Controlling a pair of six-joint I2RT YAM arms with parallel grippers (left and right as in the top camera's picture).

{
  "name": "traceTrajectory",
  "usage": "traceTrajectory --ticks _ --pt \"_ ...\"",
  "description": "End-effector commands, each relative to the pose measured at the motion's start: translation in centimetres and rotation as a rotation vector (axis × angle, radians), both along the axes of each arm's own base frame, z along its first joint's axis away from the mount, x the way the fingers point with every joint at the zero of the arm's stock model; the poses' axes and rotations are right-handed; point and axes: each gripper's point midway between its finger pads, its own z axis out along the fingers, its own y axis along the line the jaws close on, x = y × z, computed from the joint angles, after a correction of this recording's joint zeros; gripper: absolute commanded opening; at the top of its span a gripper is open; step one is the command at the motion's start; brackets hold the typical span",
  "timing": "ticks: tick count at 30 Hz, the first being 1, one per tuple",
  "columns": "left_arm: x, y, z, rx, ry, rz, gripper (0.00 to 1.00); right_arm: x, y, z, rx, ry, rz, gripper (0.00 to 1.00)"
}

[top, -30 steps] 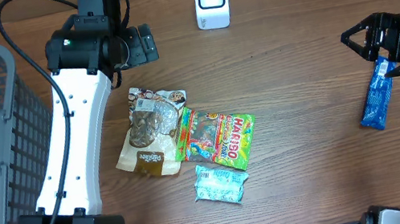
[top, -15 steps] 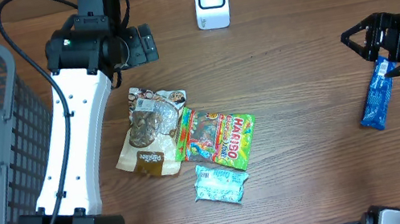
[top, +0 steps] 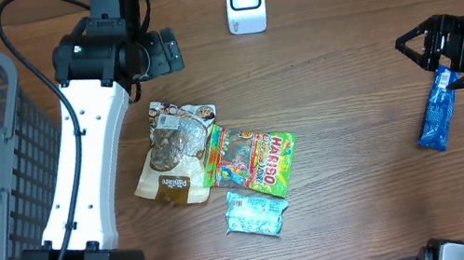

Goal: Scan the item barcode

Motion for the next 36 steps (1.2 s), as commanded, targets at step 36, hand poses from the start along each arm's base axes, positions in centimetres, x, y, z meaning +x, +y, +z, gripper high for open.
traceTrajectory --ticks 36 --pt "0.0 0.3 1.2 0.011 -0.030 -0.012 1.00 1.4 -0.3 -1.6 -0.024 -0.012 0.025 1.00"
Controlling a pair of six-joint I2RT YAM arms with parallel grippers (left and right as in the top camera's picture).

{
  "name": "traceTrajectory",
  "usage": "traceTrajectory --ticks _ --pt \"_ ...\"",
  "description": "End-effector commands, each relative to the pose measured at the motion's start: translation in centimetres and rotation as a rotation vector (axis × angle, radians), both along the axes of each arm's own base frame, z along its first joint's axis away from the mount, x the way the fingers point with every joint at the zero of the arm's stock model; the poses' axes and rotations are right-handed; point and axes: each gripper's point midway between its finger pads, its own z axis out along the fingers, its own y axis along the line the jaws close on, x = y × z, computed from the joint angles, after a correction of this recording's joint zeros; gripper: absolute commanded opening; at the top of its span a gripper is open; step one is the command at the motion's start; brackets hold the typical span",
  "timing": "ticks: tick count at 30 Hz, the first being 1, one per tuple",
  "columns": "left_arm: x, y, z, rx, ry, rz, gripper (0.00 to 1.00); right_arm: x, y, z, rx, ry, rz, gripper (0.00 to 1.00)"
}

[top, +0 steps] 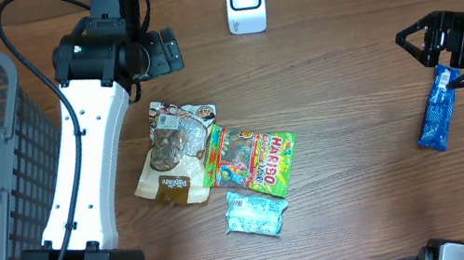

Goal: Scan the item barcode

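Observation:
A blue packet (435, 112) lies lengthwise on the table at the far right. My right gripper (418, 44) hangs just above and left of its upper end, fingers spread open and holding nothing. Whether a fingertip touches the packet cannot be told. The white barcode scanner (245, 1) stands at the back centre. My left gripper (165, 51) is at the back left, well away from the items, and its jaw gap is not readable from above. A brown cookie bag (174, 149), a green Haribo bag (252, 160) and a pale blue packet (255, 213) lie clustered mid-table.
A grey wire basket fills the left edge. The left arm's white link (91, 163) stretches from the front edge up past the cookie bag. Cables trail from the right arm at the right edge.
My right gripper has shifted slightly up and to the right, still open beside the blue packet's upper end. The packet, the other items and the left arm have not moved.

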Motion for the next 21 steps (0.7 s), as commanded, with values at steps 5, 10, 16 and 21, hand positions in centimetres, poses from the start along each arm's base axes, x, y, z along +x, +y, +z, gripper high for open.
traceTrajectory --ticks 5,10,16,21 --pt "0.0 0.3 1.2 0.011 -0.030 -0.012 1.00 1.1 -0.3 -4.3 0.008 0.078 0.013 1.00" --pt "0.0 0.3 1.2 0.011 -0.030 -0.012 1.00 1.4 -0.3 -5.7 0.015 0.098 0.014 1.00" --pt "0.0 0.3 1.2 0.011 -0.030 -0.012 1.00 1.5 -0.3 -5.7 0.013 0.092 0.014 1.00" --pt "0.0 0.3 1.2 0.011 -0.030 -0.012 1.00 1.6 -0.4 -5.7 0.012 0.088 0.013 1.00"
